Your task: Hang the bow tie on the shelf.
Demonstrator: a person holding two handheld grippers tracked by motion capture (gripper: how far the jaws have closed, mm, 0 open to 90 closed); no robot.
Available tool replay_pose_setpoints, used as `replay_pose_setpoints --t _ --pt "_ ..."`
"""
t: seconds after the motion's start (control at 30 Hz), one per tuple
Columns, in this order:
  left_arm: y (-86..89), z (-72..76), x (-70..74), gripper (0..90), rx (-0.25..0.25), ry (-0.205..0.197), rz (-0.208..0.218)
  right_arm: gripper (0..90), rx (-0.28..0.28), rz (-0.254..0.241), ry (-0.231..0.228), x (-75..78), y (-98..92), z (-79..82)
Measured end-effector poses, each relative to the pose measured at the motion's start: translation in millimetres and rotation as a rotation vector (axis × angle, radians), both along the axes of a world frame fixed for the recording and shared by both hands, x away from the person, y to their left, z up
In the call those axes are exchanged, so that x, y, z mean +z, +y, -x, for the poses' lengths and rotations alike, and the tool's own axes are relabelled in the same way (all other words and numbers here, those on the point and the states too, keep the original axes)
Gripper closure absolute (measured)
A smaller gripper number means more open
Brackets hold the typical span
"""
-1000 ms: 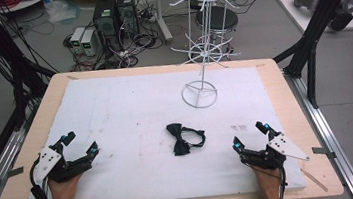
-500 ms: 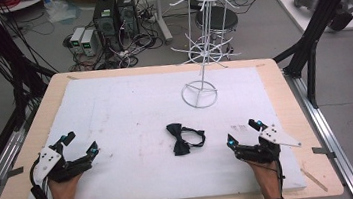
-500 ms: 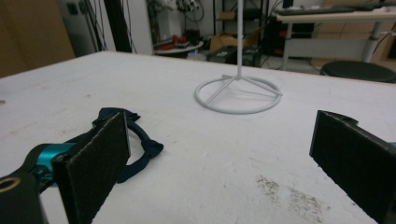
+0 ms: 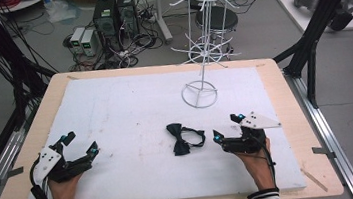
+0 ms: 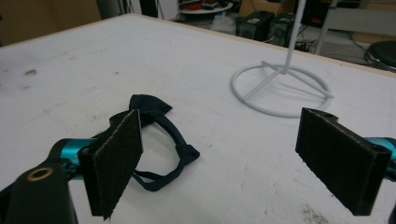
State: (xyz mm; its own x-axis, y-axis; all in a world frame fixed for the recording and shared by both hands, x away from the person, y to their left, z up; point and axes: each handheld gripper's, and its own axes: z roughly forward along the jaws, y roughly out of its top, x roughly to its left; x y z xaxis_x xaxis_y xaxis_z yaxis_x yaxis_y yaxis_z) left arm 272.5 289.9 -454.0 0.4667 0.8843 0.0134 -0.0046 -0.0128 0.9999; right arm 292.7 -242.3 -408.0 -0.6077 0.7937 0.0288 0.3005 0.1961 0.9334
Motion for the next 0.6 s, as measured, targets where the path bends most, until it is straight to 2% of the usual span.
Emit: replay_pose_setpoints --t 0.2,0.37,0.43,0.47,0.57,0.6 --pt "0.0 0.0 0.0 13.3 0.0 0.0 0.0 15.6 0.04 0.062 0.071 2.0 16.5 -13.8" --pt "0.0 -0.1 0.0 13.3 0.0 0.001 0.0 15.8 0.056 0.077 0.13 0.6 23.4 -21.3" --pt "0.2 0.0 0.0 13.3 -0.001 0.002 -0.004 15.8 0.053 0.082 0.139 0.4 24.4 -22.8" --pt "-0.1 -0.1 0.0 13.3 -0.001 0.002 0.002 15.8 0.054 0.087 0.159 0.3 26.7 -25.4" --pt "0.0 -0.2 0.0 13.3 -0.001 0.004 0.0 15.8 0.052 0.09 0.176 -0.2 29.0 -28.3" --pt "0.2 -0.1 0.1 13.3 -0.002 0.005 -0.004 16.1 0.049 0.103 0.207 -0.5 31.7 -31.2"
